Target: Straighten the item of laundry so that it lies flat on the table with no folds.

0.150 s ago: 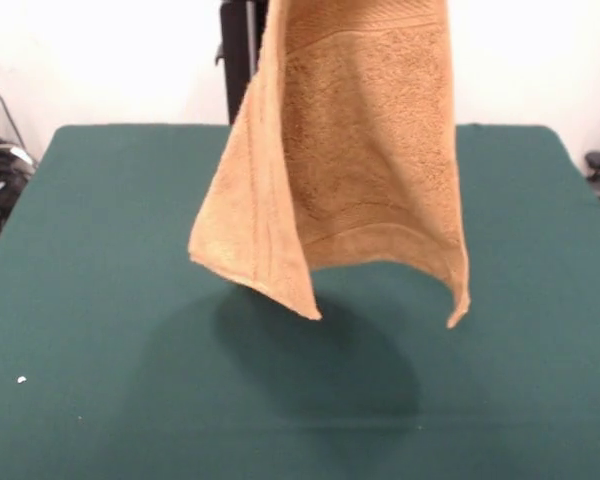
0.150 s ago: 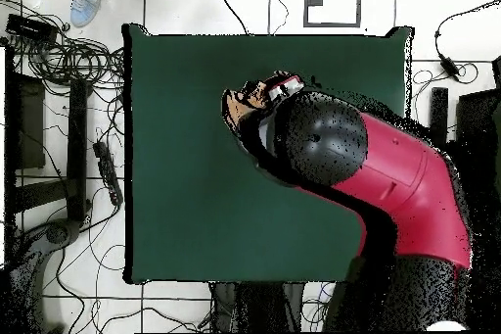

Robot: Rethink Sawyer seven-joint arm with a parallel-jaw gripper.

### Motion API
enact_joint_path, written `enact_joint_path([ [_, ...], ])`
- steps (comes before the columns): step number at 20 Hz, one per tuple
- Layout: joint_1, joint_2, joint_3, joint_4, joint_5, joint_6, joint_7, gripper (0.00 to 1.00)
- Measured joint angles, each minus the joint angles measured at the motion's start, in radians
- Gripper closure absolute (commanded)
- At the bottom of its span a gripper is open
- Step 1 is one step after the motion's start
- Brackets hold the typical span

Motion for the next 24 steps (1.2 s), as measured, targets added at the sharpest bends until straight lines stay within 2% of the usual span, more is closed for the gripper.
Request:
enact_joint_path([
  [13,-0.031,0.002,0.063,0.020,-0.001,-0.137,0.000,1.00],
  [18,-0.033,0.001,0.063,0.019,-0.008,-0.129,0.000,1.00],
  [24,-0.033,0.001,0.063,-0.030,-0.057,-0.001,0.000,1.00],
])
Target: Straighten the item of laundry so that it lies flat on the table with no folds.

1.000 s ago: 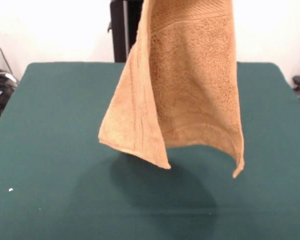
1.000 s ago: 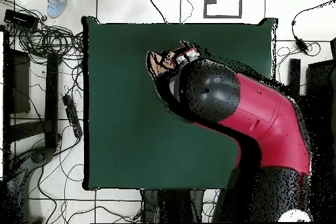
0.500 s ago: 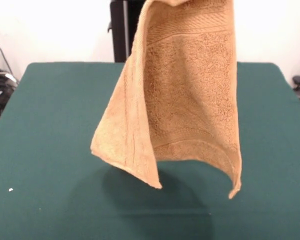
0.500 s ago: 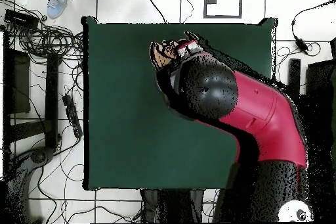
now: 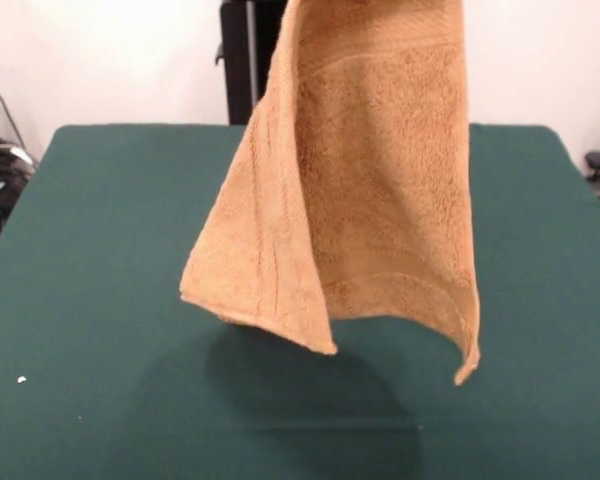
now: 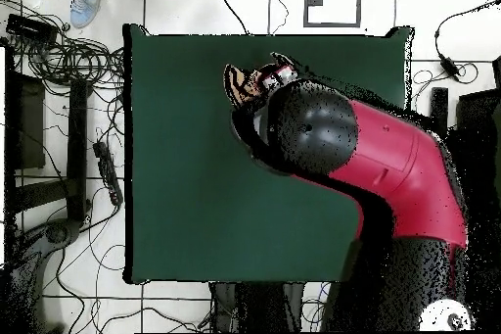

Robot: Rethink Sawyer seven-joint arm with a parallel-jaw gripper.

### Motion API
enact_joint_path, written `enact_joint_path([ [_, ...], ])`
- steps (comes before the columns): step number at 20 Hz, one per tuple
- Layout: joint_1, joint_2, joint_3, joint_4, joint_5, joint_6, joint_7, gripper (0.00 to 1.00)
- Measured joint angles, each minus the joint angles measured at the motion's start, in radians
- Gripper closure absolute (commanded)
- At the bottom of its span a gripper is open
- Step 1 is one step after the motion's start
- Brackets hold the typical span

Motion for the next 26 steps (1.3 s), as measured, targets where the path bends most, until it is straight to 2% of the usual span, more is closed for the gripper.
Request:
enact_joint_path([
  [4,0.000,0.002,0.000,-0.069,-0.028,0.127,0.000,1.00],
  [7,0.000,0.006,0.000,-0.105,-0.034,0.169,0.000,1.00],
  [8,0.000,0.011,0.000,-0.144,-0.040,0.205,0.000,1.00],
  [21,0.000,0.099,0.000,-0.398,-0.061,0.346,0.000,1.00],
  [26,0.003,0.159,0.000,-0.532,-0.064,0.453,0.000,1.00],
])
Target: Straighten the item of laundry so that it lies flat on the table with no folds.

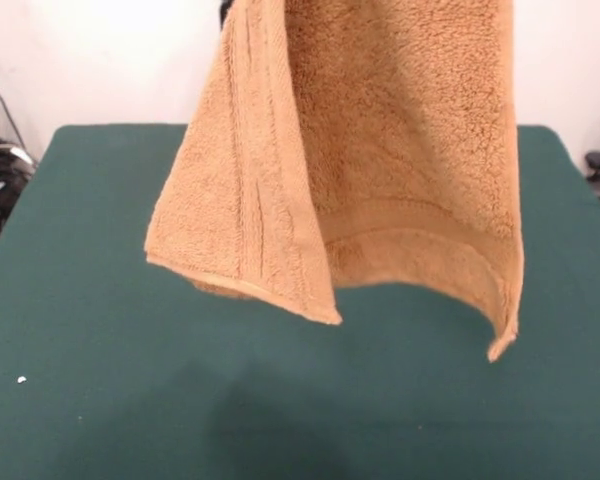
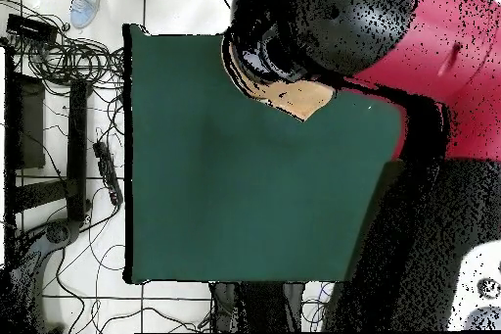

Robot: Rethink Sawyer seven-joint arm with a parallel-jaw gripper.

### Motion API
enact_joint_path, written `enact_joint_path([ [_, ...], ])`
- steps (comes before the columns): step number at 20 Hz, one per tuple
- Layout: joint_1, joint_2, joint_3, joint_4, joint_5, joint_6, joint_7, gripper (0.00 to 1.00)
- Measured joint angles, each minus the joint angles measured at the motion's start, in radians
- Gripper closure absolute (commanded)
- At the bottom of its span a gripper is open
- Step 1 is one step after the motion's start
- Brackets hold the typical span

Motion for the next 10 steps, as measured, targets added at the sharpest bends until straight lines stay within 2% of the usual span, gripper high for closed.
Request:
enact_joint_path([
  [5,0.009,0.082,0.000,-0.138,-0.001,0.093,0.000,1.00],
  [10,0.022,0.177,0.001,-0.272,-0.001,0.123,0.000,1.00],
])
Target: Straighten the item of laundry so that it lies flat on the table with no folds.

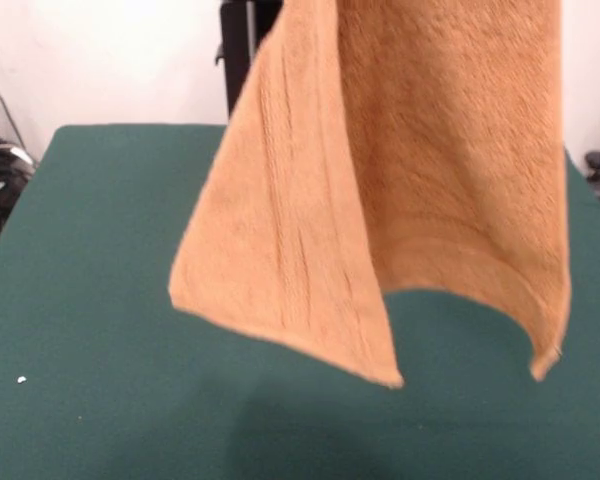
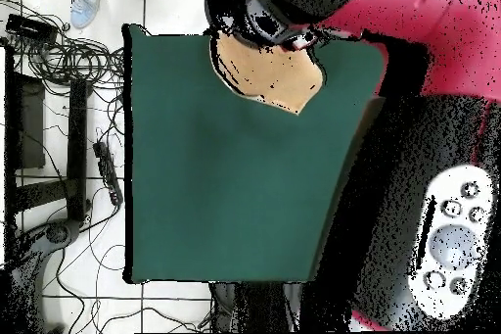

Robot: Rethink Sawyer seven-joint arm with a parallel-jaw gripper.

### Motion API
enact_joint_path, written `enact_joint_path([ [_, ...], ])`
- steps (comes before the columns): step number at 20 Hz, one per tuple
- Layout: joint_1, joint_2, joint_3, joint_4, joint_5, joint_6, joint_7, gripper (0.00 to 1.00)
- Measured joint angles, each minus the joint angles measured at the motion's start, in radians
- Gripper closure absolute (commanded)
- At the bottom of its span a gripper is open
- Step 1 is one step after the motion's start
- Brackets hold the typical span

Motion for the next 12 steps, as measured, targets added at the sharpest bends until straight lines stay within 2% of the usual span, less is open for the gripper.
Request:
enact_joint_path([
  [12,0.010,0.207,0.000,-0.295,0.003,0.091,0.000,1.00],
])
